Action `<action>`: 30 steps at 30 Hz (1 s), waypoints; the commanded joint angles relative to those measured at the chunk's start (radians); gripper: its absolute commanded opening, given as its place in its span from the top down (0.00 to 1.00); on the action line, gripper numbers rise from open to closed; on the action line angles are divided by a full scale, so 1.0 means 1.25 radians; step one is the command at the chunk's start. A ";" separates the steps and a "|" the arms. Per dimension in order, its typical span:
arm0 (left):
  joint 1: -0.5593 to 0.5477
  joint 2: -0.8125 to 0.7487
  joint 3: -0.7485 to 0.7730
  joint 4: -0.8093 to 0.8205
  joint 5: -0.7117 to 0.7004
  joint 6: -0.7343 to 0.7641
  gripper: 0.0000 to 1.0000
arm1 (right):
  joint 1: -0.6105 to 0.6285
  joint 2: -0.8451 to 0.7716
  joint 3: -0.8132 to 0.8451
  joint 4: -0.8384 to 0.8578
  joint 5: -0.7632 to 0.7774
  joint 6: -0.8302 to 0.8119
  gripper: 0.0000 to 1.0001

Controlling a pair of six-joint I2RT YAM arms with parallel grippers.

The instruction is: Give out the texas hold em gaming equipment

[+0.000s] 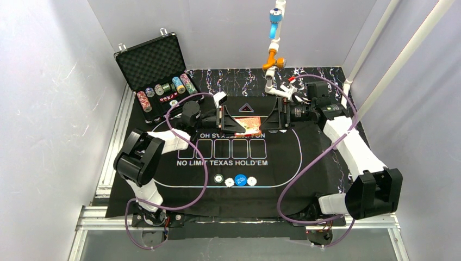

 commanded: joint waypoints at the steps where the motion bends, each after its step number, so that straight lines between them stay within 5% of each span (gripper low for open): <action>1: -0.017 -0.032 0.033 0.072 0.011 -0.015 1.00 | 0.008 0.024 -0.023 0.128 -0.037 0.086 0.00; 8: -0.025 -0.037 0.042 0.068 0.013 -0.009 1.00 | 0.068 0.039 -0.024 0.167 -0.051 0.108 0.02; 13: -0.028 -0.053 0.038 0.065 0.012 -0.002 1.00 | 0.079 0.057 -0.031 0.212 -0.063 0.155 0.29; 19: -0.028 -0.064 0.040 0.062 0.013 -0.003 1.00 | 0.088 0.077 -0.049 0.287 -0.079 0.231 0.44; 26: -0.028 -0.085 0.028 0.022 0.006 0.014 1.00 | 0.104 0.076 -0.056 0.285 -0.078 0.255 0.49; 29: -0.027 -0.092 0.025 -0.028 0.001 0.027 0.94 | 0.105 0.073 -0.058 0.293 -0.080 0.266 0.79; 30: -0.026 -0.102 0.025 -0.084 -0.002 0.043 0.77 | 0.105 0.073 -0.050 0.278 -0.074 0.263 0.90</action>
